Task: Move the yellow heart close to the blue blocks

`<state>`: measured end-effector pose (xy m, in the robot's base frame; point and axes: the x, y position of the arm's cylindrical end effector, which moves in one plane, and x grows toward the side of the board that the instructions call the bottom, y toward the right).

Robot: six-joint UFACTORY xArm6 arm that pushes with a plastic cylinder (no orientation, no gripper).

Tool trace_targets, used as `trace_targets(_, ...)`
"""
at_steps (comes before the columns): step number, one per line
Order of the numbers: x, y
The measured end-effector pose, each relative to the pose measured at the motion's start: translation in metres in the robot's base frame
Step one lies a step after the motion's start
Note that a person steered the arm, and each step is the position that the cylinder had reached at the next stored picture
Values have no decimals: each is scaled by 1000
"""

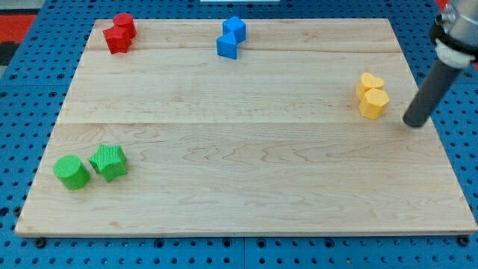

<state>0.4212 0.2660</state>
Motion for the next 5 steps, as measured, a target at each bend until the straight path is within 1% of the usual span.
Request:
trace_targets(1,-51,-30)
trace_targets(2,-50,-93)
trace_targets(3,-31,-63)
trace_targets(4,-65,-151)
trace_targets(5,-83,-180)
